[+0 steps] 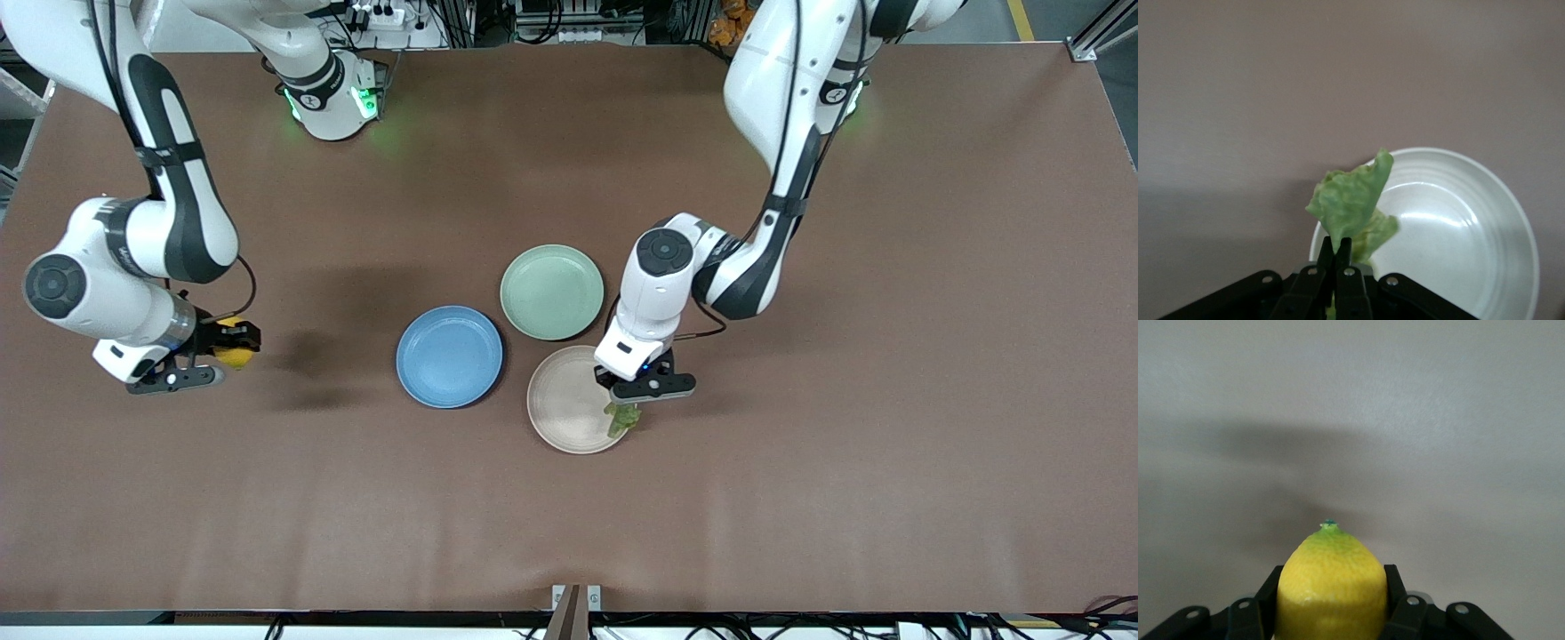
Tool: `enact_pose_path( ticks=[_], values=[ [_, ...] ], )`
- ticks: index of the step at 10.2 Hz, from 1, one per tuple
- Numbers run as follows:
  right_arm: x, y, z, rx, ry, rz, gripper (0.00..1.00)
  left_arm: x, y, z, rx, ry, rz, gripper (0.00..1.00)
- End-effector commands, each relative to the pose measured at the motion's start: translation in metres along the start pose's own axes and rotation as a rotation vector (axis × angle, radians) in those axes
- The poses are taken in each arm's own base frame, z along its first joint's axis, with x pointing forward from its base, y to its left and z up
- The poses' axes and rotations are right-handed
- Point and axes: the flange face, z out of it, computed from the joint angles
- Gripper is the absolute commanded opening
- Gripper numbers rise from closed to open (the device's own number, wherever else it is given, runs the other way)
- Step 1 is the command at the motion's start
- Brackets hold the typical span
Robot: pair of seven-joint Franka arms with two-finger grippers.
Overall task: Pick lemon and lettuce from blue and beige plates
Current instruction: 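Lift the lemon off the blue plate while the left gripper lifts lettuce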
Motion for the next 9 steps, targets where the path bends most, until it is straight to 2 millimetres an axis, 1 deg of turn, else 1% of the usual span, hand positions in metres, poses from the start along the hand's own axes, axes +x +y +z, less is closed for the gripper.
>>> enact_pose_path(
  ticks=[1,2,3,6,7,8,9],
  values=[
    [0.002,0.0,0.023,-0.011,-0.002,-0.017,0.24,0.014,-0.014,-0.042,0.034,-0.024,0.003,0.0],
    [0.005,0.0,0.03,-0.014,0.01,-0.017,0.24,0.028,-0.026,-0.057,0.048,-0.039,0.004,0.0],
    [0.006,0.0,0.041,-0.015,0.011,-0.016,0.24,0.04,-0.041,-0.068,0.063,-0.059,0.003,0.0],
    [0.011,0.001,0.059,-0.022,0.027,-0.011,0.27,0.069,-0.081,-0.083,0.103,-0.103,0.023,0.0],
    [0.012,0.0,0.066,-0.028,0.037,-0.015,0.29,0.077,-0.095,-0.084,0.118,-0.119,0.032,0.0],
    [0.013,0.001,0.069,-0.031,0.044,-0.012,0.3,0.088,-0.11,-0.09,0.123,-0.127,0.039,0.0],
    [0.013,0.001,0.07,-0.03,0.043,-0.009,0.4,0.096,-0.125,-0.092,0.131,-0.137,0.048,0.0]
  ],
)
